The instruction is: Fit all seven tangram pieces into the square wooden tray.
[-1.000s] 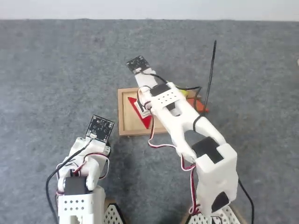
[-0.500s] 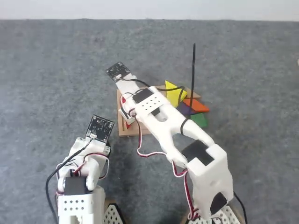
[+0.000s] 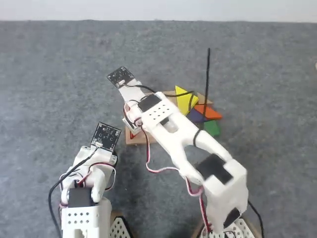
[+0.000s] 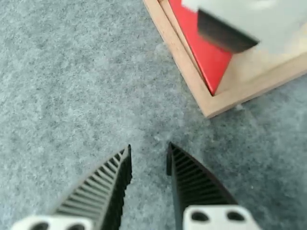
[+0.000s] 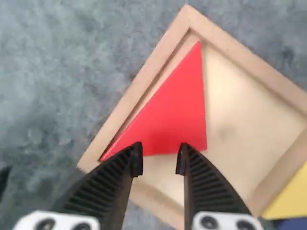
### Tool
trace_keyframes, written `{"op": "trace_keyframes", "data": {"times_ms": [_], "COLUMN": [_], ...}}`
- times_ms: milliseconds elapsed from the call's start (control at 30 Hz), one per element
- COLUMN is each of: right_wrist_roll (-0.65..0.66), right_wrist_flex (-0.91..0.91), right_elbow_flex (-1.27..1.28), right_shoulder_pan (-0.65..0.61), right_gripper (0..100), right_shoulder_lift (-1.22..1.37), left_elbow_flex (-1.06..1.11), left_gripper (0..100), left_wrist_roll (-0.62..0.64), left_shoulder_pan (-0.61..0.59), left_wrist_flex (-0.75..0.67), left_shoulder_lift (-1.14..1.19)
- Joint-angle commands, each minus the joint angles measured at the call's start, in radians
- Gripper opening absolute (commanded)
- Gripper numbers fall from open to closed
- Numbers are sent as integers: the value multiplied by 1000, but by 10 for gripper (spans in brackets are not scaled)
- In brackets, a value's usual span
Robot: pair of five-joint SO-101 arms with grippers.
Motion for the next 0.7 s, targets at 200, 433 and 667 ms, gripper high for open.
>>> {"op": "trace_keyframes", "data": {"times_ms": [200, 433, 667], "right_wrist_roll": [118, 187, 63], "right_wrist_flex": [12, -2, 5], "right_elbow_flex": [92, -21, -213], "right_shoulder_pan": [340, 437, 463], "right_gripper": [139, 268, 300], "right_shoulder_lift": [-300, -147, 125], "left_elbow_flex": [-8, -8, -8], "left_gripper": [119, 119, 119], "left_wrist_roll": [9, 9, 9], "left_shoulder_pan": [-5, -5, -5], "left_wrist_flex": [8, 8, 8], "left_shoulder_lift": [-17, -17, -17]}}
